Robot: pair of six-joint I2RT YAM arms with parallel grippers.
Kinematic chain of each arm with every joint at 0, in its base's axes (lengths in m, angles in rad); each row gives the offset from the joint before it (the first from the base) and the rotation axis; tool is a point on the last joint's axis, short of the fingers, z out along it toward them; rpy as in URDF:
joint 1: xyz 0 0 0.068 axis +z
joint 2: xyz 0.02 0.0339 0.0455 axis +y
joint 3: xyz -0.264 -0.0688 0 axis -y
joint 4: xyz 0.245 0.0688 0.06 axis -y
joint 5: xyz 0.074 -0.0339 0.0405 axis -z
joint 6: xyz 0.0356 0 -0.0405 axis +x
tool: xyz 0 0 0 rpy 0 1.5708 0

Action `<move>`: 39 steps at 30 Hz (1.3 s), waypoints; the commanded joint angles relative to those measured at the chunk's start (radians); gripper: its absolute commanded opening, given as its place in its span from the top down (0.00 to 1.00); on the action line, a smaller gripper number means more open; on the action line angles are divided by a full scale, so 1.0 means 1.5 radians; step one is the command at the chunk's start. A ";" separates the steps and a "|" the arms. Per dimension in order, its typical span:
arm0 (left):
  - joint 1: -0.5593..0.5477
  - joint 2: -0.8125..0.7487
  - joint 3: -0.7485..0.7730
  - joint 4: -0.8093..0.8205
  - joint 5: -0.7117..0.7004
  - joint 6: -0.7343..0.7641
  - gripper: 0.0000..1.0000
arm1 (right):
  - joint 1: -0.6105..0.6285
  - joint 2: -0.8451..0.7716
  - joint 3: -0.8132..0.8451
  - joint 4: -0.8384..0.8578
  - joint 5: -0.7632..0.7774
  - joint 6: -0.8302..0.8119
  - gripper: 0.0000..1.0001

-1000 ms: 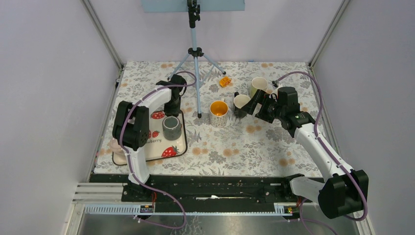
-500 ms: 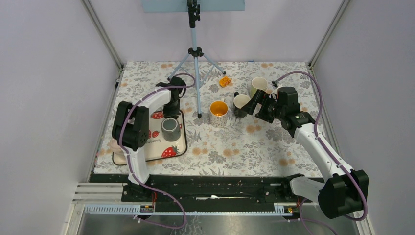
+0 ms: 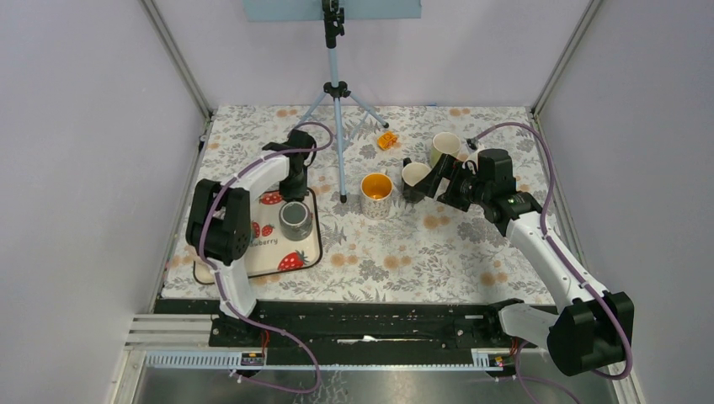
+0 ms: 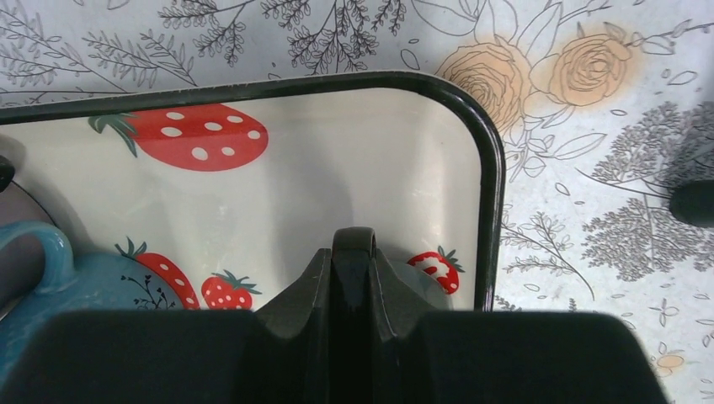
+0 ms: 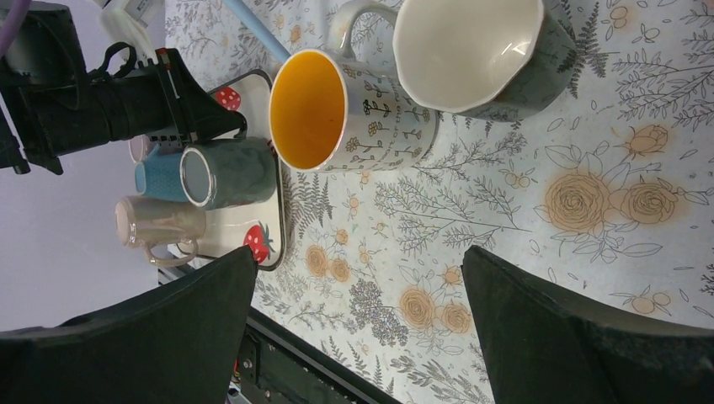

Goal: Turn the mug right side up
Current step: Turn over the cup on the tray.

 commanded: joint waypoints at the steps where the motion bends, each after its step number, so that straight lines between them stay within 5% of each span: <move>1: 0.005 -0.095 -0.016 0.047 0.009 -0.007 1.00 | 0.006 -0.013 -0.002 0.035 -0.035 -0.018 0.00; 16: 0.012 -0.276 -0.058 0.146 0.180 0.027 1.00 | 0.051 -0.016 0.016 0.111 -0.107 -0.050 0.00; 29: 0.012 -0.366 -0.078 0.264 0.497 0.020 1.00 | 0.085 0.022 0.041 0.259 -0.241 -0.040 0.00; 39: 0.009 -0.376 -0.130 0.438 0.703 -0.077 1.00 | 0.111 0.065 0.046 0.353 -0.281 -0.016 0.00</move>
